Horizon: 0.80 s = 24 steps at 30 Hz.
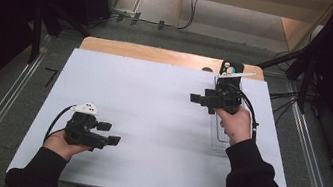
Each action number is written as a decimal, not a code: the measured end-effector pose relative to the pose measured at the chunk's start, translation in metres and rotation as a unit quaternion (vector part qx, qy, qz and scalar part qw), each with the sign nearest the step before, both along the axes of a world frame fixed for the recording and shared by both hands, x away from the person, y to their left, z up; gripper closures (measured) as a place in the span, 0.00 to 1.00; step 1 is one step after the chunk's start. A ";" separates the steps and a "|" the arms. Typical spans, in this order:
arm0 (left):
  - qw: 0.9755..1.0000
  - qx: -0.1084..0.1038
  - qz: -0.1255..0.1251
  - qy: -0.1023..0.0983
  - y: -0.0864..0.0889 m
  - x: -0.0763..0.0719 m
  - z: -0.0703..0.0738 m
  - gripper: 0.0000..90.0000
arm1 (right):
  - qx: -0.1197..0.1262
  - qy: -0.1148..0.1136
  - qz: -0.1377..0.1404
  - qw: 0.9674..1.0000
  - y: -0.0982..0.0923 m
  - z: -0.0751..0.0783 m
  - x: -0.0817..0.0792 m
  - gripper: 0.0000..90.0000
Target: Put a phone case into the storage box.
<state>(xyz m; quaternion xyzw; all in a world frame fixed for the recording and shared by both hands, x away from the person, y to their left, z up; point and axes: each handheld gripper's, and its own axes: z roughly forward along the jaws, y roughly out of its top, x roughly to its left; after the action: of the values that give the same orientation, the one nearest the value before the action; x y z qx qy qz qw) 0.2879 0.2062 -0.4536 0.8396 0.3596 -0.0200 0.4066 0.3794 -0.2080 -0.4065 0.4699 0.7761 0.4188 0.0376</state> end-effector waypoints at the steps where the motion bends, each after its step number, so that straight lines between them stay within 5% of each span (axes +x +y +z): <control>1: 1.000 0.000 0.000 -0.001 0.000 0.000 0.000 0.33 | -0.004 0.001 0.007 1.000 0.001 -0.001 -0.003 0.28; 11: 1.000 -0.001 -0.001 -0.003 0.000 -0.002 0.004 0.33 | -0.005 0.018 0.058 0.998 0.003 -0.015 -0.035 0.31; 24: 1.000 -0.012 -0.017 -0.001 -0.004 -0.008 0.005 0.33 | -0.021 -0.010 0.115 0.993 -0.003 -0.030 -0.080 0.29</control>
<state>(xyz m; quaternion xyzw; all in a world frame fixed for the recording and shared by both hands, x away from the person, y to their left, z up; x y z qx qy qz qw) 0.2798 0.2017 -0.4489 0.8407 0.3445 -0.0303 0.4166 0.2991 -0.2113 -0.4365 0.3726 0.8333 0.4083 0.0066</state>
